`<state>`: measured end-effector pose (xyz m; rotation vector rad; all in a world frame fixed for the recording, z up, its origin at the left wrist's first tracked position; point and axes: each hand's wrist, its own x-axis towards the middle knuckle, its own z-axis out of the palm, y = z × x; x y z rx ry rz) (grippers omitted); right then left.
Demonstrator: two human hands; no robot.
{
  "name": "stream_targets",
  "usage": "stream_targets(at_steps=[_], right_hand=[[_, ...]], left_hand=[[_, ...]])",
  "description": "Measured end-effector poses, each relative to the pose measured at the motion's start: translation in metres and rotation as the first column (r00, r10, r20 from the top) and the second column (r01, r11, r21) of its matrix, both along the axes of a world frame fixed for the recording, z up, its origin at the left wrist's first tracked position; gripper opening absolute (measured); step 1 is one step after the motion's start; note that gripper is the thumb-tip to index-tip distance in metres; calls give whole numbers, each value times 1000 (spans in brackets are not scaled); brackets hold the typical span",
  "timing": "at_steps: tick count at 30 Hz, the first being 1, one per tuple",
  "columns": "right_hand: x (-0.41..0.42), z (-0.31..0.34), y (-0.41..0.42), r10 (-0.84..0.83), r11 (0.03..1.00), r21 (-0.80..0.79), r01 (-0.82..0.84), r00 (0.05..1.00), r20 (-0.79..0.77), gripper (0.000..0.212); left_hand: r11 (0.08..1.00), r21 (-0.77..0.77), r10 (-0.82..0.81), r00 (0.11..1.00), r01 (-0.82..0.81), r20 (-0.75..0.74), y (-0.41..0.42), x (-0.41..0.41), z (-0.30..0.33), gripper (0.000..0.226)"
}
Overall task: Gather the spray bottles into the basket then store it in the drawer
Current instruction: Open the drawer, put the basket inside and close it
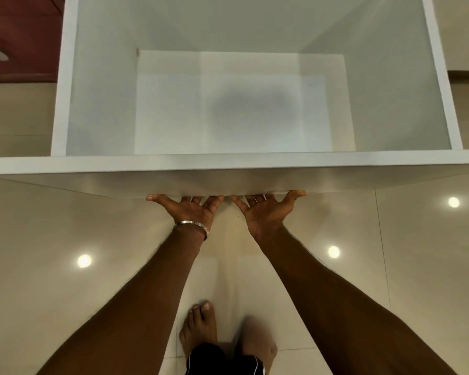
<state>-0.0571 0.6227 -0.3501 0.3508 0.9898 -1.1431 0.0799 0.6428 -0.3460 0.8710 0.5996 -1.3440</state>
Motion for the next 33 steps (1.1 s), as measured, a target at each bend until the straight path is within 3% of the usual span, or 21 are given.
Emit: stream_targets(at_steps=[13,19,24,33], right_hand=[[-18,-2,26,62,998,10,-63,998,15,105],[-16,22,44,66,994,86,-63,997,-30,103],[-20,79,60,135,982,146,-117,984,-118,94],[-19,212,61,188,973,159,-165,972,-141,86]], left_hand=[[994,19,-106,993,107,-56,26,2,6,124],[984,92,-144,987,151,-74,56,-6,26,119],[927,228,-307,952,299,-1,74,3,78,109],[897,228,-398,916,379,42,63,10,224,105]])
